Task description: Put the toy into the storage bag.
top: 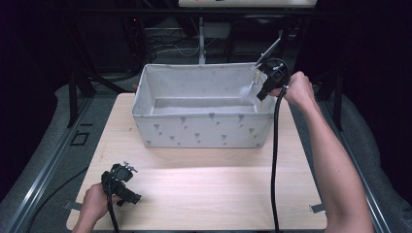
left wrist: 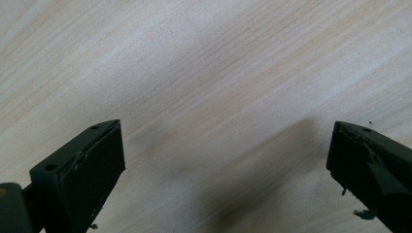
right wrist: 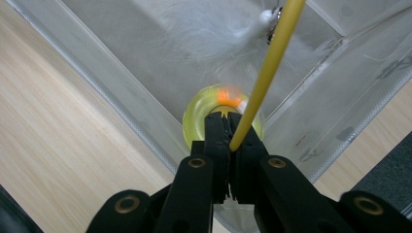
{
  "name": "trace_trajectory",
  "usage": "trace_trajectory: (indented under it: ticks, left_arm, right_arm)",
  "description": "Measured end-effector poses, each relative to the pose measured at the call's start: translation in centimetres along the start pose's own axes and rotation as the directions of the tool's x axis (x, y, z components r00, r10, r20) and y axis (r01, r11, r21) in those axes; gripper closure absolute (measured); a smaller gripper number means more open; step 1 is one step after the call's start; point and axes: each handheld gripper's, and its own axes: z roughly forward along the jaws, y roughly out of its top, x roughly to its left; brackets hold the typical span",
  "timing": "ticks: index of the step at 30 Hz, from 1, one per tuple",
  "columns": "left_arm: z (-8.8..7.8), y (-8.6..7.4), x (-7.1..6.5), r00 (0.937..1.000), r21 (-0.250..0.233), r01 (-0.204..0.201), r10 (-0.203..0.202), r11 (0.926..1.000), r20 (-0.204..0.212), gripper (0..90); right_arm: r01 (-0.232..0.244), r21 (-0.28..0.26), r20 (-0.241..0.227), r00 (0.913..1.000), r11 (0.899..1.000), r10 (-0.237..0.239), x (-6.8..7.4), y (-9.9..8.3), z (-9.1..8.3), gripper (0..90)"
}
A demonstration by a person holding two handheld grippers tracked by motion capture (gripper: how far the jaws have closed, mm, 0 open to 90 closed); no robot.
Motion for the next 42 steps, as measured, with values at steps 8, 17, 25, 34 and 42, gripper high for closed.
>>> trace_trajectory:
  ticks: [8, 17, 25, 34, 42]
  left_arm:
    - [0.0, 0.0, 0.0, 1.0000, 0.001, 0.000, 0.000, 1.0000, 0.001, 0.4]
    - [0.0, 0.0, 0.0, 1.0000, 0.001, -0.001, 0.001, 1.0000, -0.001, 0.4]
    - [0.0, 0.0, 0.0, 1.0000, 0.001, -0.002, 0.002, 1.0000, -0.001, 0.4]
    - [0.0, 0.0, -0.1, 1.0000, 0.001, -0.005, 0.005, 1.0000, 0.001, 0.4]
    - [0.0, 0.1, -0.1, 1.0000, 0.003, -0.008, 0.008, 1.0000, -0.002, 0.4]
  right_arm:
    - [-0.023, 0.015, -0.003, 0.9997, 1.000, 0.023, -0.5, -0.7, 0.6, 87.8]
    - [-0.045, 0.047, 0.005, 0.9990, 0.998, 0.045, -1.1, -1.4, 2.0, 87.7]
    - [-0.066, 0.064, 0.006, 0.9978, 0.996, 0.066, -1.4, -1.6, 3.3, 87.5]
    - [-0.083, 0.055, -0.001, 0.9965, 0.995, 0.084, -1.6, -2.0, 2.8, 86.9]
    - [-0.075, -0.043, -0.011, 0.9972, 0.996, 0.074, -0.6, -2.2, -0.1, 66.9]
